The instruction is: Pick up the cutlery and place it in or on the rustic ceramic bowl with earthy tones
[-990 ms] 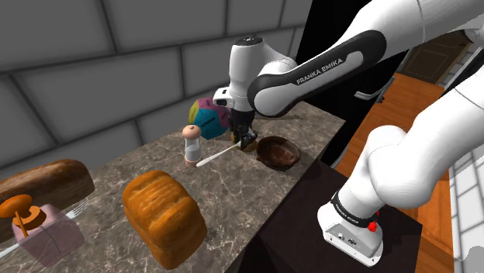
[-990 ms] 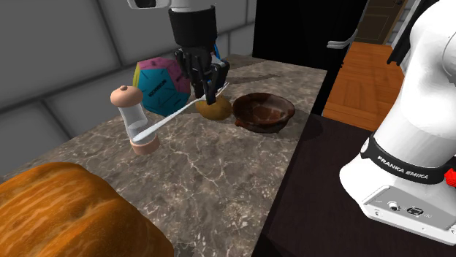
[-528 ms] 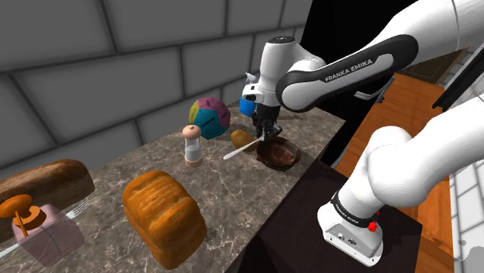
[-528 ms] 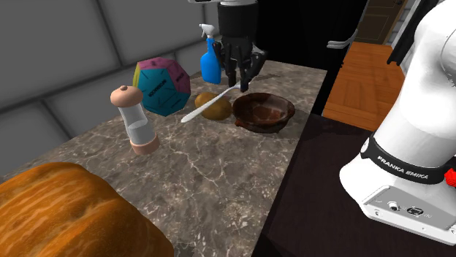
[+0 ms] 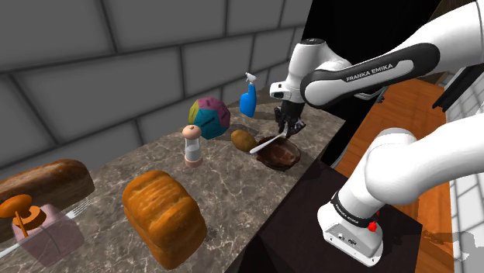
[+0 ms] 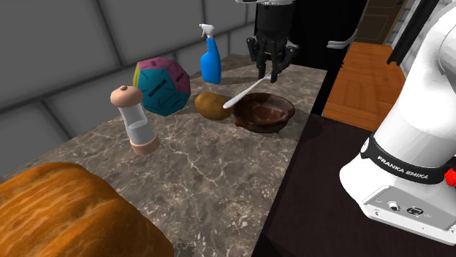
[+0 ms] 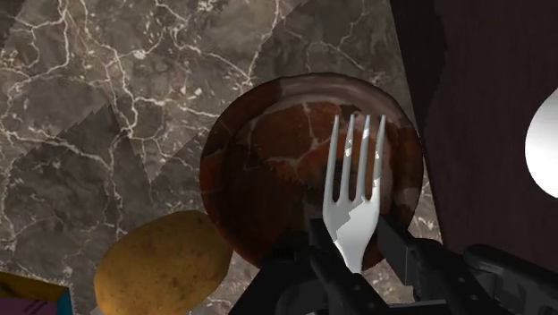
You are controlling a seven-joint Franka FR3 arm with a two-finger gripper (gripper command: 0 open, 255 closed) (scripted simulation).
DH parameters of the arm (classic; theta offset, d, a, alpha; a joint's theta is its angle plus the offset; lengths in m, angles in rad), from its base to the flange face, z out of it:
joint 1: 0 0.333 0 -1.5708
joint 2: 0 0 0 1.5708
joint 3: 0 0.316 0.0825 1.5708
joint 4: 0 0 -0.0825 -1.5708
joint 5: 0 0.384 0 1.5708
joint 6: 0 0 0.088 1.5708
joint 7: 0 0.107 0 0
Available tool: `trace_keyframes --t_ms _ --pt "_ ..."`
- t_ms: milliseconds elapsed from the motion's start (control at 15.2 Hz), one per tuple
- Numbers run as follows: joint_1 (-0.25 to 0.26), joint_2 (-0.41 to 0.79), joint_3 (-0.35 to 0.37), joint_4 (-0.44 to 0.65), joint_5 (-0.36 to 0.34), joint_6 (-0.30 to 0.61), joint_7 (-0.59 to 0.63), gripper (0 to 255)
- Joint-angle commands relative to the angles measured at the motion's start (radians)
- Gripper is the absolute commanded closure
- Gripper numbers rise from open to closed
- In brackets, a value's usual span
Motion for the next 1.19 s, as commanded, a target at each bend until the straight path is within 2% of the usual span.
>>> trace_keyframes --t_ms 0,792,1122 --pt "-0.014 -0.002 -0.014 -0.020 -0.015 0.019 -0.014 255" --pt "-0.024 0.173 -0.038 -0.089 -0.052 0.262 0.009 255" --pt "-0.024 0.173 -0.038 -0.089 -0.052 0.262 0.009 255"
